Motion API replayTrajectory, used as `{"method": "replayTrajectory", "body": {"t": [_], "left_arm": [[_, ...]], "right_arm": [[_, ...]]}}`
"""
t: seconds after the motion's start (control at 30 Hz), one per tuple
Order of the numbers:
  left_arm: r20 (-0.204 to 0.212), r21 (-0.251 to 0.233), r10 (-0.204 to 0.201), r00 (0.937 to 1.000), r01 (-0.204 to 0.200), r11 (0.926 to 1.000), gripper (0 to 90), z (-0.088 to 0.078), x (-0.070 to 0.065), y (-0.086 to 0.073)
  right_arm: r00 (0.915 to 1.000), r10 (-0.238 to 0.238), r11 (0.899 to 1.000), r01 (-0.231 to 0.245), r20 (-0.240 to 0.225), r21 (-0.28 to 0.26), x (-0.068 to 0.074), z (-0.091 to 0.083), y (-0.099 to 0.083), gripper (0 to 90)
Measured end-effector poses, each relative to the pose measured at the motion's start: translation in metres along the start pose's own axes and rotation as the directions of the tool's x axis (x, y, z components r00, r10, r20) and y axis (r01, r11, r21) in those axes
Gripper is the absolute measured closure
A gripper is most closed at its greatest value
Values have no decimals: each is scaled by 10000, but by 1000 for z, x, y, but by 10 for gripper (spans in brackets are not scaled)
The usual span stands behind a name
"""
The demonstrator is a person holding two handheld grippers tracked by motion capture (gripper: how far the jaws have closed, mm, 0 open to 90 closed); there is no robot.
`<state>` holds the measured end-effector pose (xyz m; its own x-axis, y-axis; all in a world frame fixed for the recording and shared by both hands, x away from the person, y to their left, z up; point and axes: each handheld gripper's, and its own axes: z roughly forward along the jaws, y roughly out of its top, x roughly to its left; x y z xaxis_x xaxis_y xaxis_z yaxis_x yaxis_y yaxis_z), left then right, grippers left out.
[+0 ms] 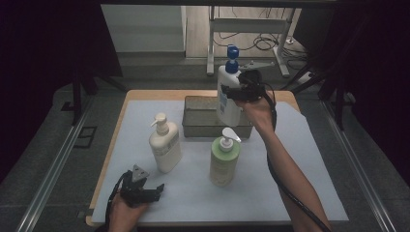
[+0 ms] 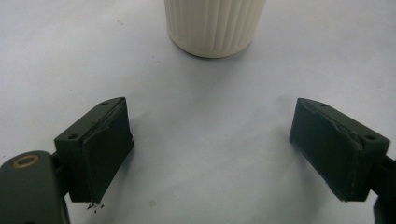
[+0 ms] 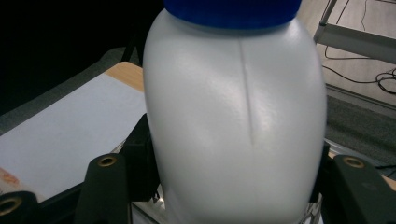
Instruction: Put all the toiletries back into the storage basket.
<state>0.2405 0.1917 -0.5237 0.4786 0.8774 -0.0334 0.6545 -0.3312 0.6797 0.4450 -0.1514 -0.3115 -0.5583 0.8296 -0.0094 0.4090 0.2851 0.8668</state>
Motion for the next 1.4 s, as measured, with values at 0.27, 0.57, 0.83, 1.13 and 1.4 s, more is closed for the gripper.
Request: {"method": "replayTrajectory", "body": {"t": [0.27,0.57,0.83,1.13,1.4], "left_arm": [[10,-10,-13,10000,13,10000,123,0,0,0],[8,-8,-12,10000,12,10000,123,0,0,0],[7,-10,-7,10000,7,10000,123,0,0,0],[7,14,-13,10000,13,10000,123,0,0,0],[9,15,-11,10000,11,10000,123,0,0,0]], "right_arm": [[10000,-88,9999,88,-40,-83,5,13,8,404],[9997,-147,9998,145,-174,-155,9,31,10,404],[9990,-269,9995,264,-350,-143,13,52,3,404],[9988,-261,9996,263,-419,56,14,66,-6,404],[9979,-265,9994,279,-599,215,18,69,-20,403]]}}
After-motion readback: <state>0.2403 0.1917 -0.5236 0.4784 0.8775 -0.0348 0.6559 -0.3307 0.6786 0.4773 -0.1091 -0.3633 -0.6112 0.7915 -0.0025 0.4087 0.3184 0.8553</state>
